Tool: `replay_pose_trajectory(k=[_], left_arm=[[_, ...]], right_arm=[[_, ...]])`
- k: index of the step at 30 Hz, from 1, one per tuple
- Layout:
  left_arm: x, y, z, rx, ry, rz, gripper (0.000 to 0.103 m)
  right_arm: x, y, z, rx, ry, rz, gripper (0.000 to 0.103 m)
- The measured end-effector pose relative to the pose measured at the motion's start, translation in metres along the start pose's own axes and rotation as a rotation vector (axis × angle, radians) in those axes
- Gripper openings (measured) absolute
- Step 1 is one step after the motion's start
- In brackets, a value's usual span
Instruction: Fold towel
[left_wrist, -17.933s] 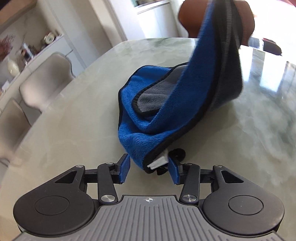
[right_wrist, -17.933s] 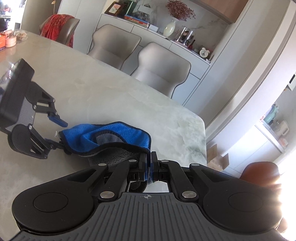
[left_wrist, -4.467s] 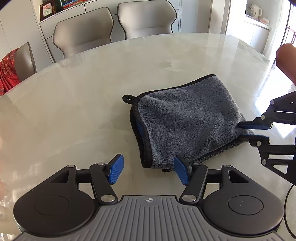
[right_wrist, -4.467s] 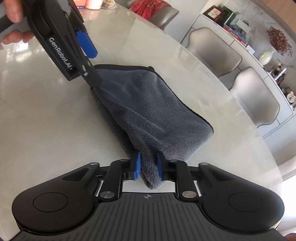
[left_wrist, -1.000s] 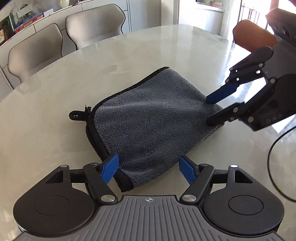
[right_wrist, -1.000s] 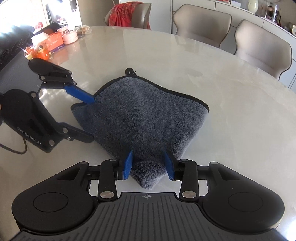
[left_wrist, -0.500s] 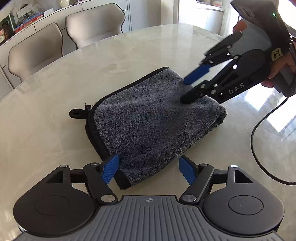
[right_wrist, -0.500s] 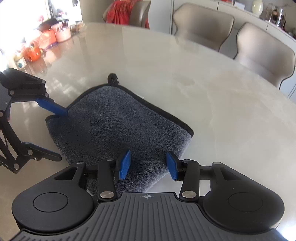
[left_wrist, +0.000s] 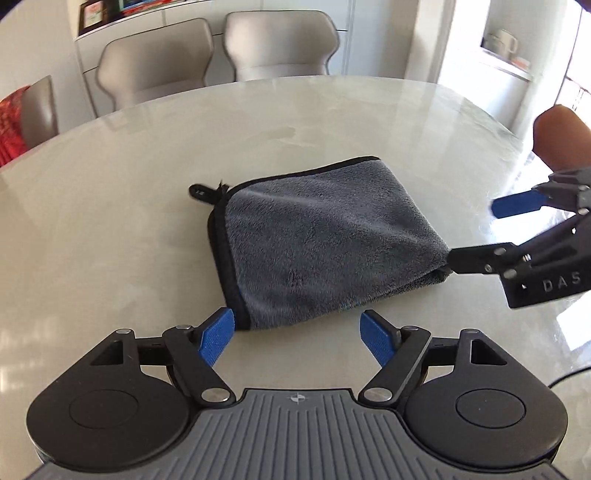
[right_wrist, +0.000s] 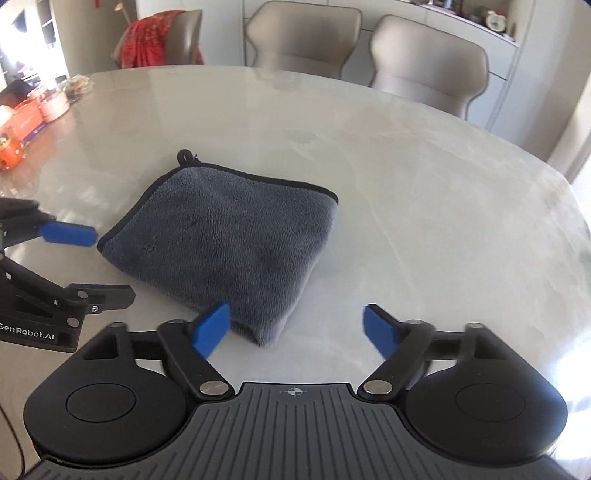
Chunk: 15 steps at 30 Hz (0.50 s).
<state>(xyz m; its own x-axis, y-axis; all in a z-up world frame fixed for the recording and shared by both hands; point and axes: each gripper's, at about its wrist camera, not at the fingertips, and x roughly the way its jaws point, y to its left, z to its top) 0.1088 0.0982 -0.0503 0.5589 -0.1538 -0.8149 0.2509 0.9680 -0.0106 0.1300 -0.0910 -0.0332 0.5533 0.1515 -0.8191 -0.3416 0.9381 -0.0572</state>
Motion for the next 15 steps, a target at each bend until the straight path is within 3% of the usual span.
replay_pose_trajectory(k=[6, 15], left_arm=[[-0.025, -0.012, -0.010, -0.010, -0.037, 0.058, 0.085], [-0.055, -0.030, -0.021, -0.032, -0.065, 0.140, 0.086]], right_arm=[[-0.018, 0.008, -0.011, 0.053, -0.004, -0.036, 0.100], [-0.055, 0.017, -0.028, 0.103, -0.062, -0.085, 0.102]])
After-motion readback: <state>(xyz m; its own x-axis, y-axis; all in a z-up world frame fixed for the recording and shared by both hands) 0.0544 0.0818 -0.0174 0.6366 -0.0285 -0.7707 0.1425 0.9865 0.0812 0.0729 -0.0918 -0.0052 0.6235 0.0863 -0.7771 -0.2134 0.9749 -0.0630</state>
